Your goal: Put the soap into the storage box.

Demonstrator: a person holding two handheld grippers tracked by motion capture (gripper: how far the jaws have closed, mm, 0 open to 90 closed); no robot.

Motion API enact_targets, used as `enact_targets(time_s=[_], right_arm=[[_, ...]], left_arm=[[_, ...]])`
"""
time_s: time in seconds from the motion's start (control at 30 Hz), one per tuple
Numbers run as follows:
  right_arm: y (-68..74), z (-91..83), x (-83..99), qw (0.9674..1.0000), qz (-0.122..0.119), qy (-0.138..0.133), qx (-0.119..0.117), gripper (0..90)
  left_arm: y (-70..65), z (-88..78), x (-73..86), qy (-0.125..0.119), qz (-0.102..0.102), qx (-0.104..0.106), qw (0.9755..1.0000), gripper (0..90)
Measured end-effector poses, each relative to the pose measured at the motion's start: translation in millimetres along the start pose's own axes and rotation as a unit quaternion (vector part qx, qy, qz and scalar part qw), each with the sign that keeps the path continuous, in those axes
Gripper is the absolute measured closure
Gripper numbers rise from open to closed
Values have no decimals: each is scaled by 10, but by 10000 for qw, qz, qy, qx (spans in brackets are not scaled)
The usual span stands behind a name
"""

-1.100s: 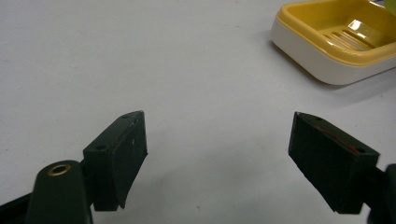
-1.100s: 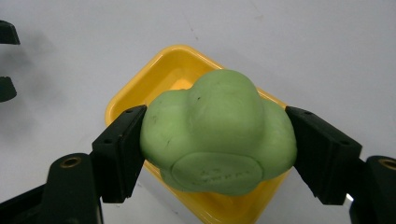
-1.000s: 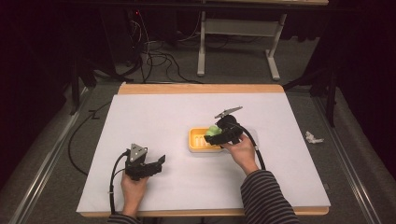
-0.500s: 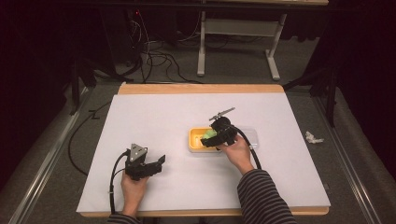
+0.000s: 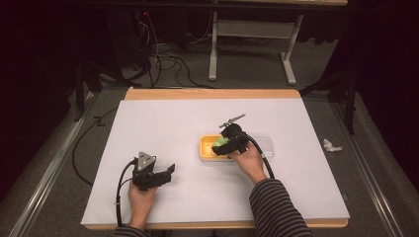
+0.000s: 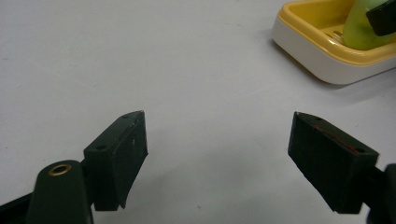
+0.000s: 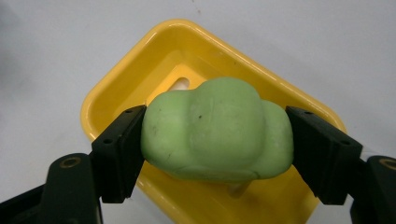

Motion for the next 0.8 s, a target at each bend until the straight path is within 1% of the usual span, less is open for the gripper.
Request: enact_targets(time_s=[0.13, 0.17, 0.33, 0.4, 0.57, 0.73, 0.77, 0.8], right_arm=[[15, 33, -14, 9999, -36, -40, 101, 250], [19, 50, -17, 9999, -35, -70, 83, 250], [32, 82, -32, 9999, 3, -56, 107, 249], [35, 90, -37, 9999, -31, -70, 128, 249], [34, 96, -38, 9999, -6, -85, 117, 248], [70, 74, -32, 9995, -128, -122, 273, 242], [74, 56, -35, 9993, -136, -175, 285, 235], [80, 44, -37, 9994, -93, -191, 287, 229]], left_arm=[[-1, 2, -1, -8, -21, 0, 10000, 204], [0, 2, -1, -5, -20, -1, 10000, 204], [1, 1, -2, -9, -22, -7, 10000, 204], [1, 2, -3, -17, -35, -3, 10000, 204], [3, 6, -1, 15, -45, -5, 10000, 205], [2, 6, 0, 13, -36, -12, 10000, 206], [5, 5, 1, 30, -23, -17, 10000, 206], [6, 5, 1, 32, -23, -17, 10000, 205]])
Point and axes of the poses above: each handheld gripper's, and its own axes: z roughly forward along the jaws, x roughly out of its underside, y roughly to its left, the point moved 3 cm from there along z, roughly forward along the jaws, and after that the axes turned 14 degrees about x, right-handed, at the moved point
